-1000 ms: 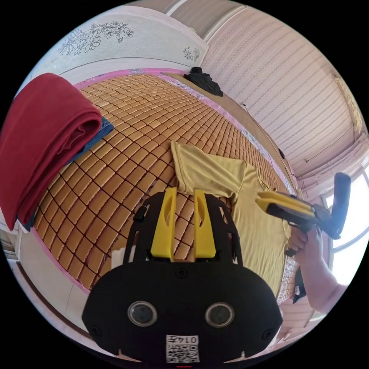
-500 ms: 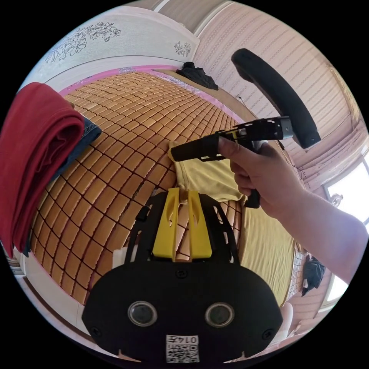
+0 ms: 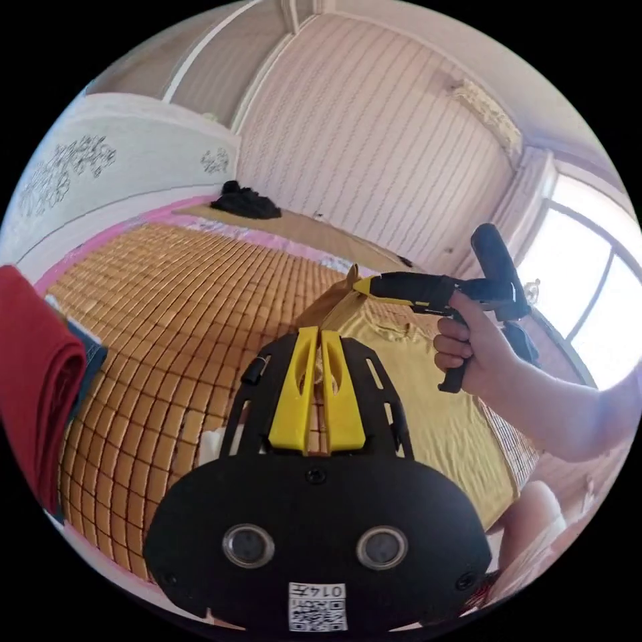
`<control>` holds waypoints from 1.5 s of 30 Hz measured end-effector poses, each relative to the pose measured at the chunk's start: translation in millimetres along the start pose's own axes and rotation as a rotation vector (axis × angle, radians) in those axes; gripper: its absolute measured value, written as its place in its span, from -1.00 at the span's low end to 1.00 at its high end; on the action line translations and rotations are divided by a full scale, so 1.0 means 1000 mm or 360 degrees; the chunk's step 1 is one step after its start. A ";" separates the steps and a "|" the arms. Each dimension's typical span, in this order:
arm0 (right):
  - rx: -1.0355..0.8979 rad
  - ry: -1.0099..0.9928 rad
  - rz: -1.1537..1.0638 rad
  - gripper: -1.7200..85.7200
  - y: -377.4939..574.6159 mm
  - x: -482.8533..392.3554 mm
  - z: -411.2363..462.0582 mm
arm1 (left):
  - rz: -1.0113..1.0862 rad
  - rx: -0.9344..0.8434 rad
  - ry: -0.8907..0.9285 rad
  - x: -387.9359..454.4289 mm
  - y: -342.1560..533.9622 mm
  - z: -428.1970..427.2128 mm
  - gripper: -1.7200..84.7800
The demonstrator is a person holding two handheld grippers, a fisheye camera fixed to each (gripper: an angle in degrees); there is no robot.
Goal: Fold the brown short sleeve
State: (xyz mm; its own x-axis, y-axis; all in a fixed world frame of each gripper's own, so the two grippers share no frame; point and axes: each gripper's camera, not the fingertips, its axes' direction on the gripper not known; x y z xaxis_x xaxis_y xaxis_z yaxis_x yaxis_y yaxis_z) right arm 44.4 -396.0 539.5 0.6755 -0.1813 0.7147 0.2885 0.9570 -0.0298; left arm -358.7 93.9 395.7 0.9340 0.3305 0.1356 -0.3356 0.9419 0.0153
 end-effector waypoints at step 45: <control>-0.0573 0.0500 -0.0365 -0.81 -0.095 0.123 0.116 | 0.0324 -0.0770 -0.0048 0.107 -0.018 0.159 -0.84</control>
State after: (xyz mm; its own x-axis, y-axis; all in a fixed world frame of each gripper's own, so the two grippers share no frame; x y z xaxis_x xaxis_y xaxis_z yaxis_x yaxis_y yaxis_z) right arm 21.5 -483.5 711.3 0.7224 -0.4892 0.4887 0.6305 0.7563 -0.1749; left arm -272.4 102.8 567.3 0.8494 0.5147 0.1168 -0.4083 0.7811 -0.4724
